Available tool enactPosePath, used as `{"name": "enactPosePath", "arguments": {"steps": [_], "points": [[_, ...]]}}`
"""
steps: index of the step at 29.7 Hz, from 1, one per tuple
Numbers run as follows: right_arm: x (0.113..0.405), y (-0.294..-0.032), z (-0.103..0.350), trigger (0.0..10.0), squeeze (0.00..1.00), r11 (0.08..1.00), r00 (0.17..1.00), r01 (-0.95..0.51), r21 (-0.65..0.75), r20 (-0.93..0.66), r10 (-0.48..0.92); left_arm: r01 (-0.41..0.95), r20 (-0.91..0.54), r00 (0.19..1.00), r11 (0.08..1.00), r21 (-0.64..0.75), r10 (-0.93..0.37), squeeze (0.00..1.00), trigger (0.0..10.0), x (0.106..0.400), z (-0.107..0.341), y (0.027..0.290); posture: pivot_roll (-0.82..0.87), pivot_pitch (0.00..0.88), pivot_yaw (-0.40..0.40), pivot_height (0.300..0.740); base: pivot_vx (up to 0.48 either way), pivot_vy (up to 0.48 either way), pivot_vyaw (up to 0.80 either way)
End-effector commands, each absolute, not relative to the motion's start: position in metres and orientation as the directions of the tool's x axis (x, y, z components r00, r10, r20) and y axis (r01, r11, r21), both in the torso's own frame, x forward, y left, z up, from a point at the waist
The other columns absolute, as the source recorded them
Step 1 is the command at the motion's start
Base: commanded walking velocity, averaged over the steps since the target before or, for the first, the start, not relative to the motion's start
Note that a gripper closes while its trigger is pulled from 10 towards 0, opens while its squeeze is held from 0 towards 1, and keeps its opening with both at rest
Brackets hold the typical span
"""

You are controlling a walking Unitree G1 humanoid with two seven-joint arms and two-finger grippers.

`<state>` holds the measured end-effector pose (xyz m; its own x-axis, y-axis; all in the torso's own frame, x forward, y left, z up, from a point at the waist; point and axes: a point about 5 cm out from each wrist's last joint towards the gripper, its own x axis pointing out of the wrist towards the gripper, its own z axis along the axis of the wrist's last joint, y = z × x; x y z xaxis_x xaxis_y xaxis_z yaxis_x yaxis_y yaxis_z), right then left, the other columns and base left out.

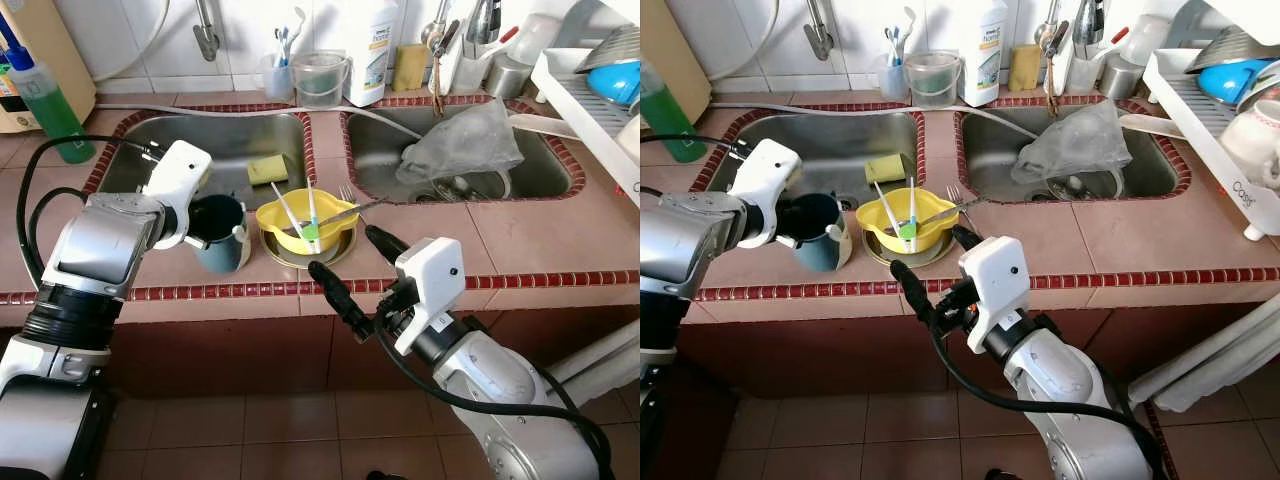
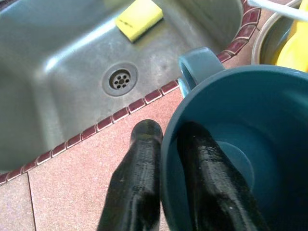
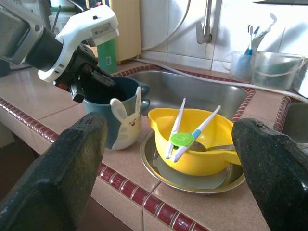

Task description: Kitchen organization

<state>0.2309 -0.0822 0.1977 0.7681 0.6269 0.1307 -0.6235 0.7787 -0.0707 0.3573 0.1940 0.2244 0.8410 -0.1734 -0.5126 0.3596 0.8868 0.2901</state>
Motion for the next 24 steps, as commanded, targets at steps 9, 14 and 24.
{"name": "enactPosePath", "arguments": {"steps": [9, 14, 24], "points": [[0.232, -0.0833, 0.2029, 10.0, 0.0, 0.78, 0.766, -0.622, -0.07, 0.151, 0.625, 0.364, -0.523, 0.835, 0.882, 0.299, -0.168, 0.0, 0.0, 0.3579, 0.2228, 0.1945, -0.08, 0.086, 0.04, 0.74, 0.0, 0.0, 0.0], [0.2326, -0.0839, 0.2032, 10.0, 0.0, 0.781, 0.767, -0.621, -0.069, 0.153, 0.623, 0.365, -0.522, 0.836, 0.881, 0.3, -0.169, 0.0, 0.0, 0.3577, 0.2229, 0.1946, -0.08, 0.087, 0.039, 0.74, 0.0, 0.0, 0.0], [0.2361, -0.0858, 0.2056, 10.0, 0.0, 0.788, 0.772, -0.612, -0.072, 0.165, 0.614, 0.309, -0.483, 0.864, 0.908, 0.282, -0.144, 0.0, 0.0, 0.3593, 0.2259, 0.2008, -0.08, 0.084, 0.032, 0.74, 0.0, 0.0, 0.0]]}}
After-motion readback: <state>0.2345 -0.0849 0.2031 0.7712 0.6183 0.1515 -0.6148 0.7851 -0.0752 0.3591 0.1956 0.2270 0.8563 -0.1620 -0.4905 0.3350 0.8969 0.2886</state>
